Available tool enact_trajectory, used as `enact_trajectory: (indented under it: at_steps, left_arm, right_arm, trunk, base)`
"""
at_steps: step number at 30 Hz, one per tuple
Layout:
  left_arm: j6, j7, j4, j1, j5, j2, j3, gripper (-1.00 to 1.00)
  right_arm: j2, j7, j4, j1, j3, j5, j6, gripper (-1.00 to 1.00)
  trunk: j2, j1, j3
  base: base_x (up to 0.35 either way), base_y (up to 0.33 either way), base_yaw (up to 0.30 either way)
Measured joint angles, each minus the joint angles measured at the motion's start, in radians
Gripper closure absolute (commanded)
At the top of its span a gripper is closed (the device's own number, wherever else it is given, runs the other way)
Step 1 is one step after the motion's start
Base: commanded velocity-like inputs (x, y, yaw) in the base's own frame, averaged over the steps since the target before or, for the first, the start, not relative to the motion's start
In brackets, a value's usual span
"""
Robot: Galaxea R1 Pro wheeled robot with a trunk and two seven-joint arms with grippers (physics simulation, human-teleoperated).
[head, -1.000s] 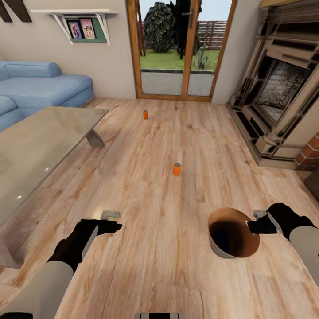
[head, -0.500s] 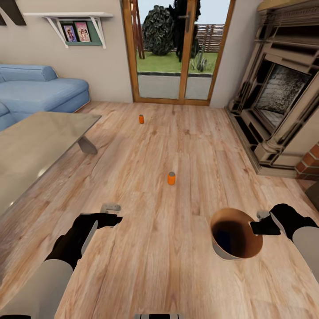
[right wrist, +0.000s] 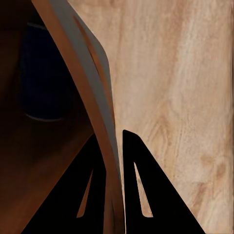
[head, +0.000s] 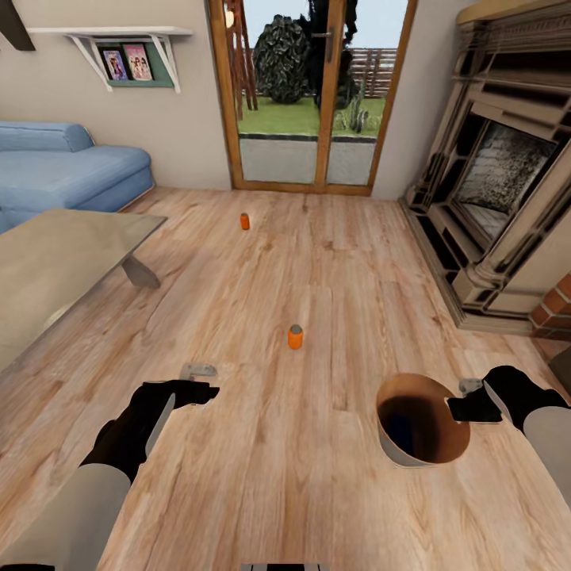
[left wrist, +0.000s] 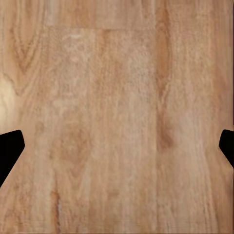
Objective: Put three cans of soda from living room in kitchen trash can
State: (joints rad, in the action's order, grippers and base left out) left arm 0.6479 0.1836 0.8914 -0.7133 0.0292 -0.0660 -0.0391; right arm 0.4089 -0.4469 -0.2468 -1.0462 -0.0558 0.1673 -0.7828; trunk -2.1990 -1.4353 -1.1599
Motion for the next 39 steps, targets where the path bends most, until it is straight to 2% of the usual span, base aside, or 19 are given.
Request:
enact_trajectory:
  at_steps: [8, 25, 28, 32, 39]
  left_arm:
    - [0.002, 0.0, 0.0, 0.0, 0.0, 0.0, -0.001, -1.0]
    - [0.012, 0.0, 0.0, 0.0, 0.0, 0.0, -0.003, -1.0]
    - [0.012, 0.0, 0.0, 0.0, 0.0, 0.0, -0.003, -1.0]
    - [0.012, 0.0, 0.0, 0.0, 0.0, 0.0, -0.003, -1.0]
    - [0.012, -0.001, 0.0, 0.0, 0.0, 0.001, -0.004, -1.0]
  right_arm:
    - [-0.003, 0.0, 0.0, 0.0, 0.001, -0.003, 0.001, 1.0]
    - [-0.006, 0.0, 0.0, 0.0, -0.001, 0.0, -0.001, 1.0]
    - [-0.008, 0.001, 0.0, 0.001, -0.005, 0.01, 0.001, 1.0]
    - [-0.01, 0.003, 0.0, 0.0, -0.001, -0.003, -0.002, 1.0]
    - [-0.012, 0.007, 0.001, 0.001, -0.003, 0.0, 0.0, 1.0]
  trunk:
    - [0.0, 0.0, 0.0]
    - [0.0, 0.0, 0.0]
    - [0.0, 0.0, 0.0]
    - [0.0, 0.0, 0.0]
    - [0.0, 0.0, 0.0]
  base:
    - [0.304, -0.095, -0.05]
    - [0.322, -0.004, -0.234]
    - [0.322, 0.0, -0.084]
    - [0.322, 0.0, -0.03]
    - [0.322, 0.0, -0.005]
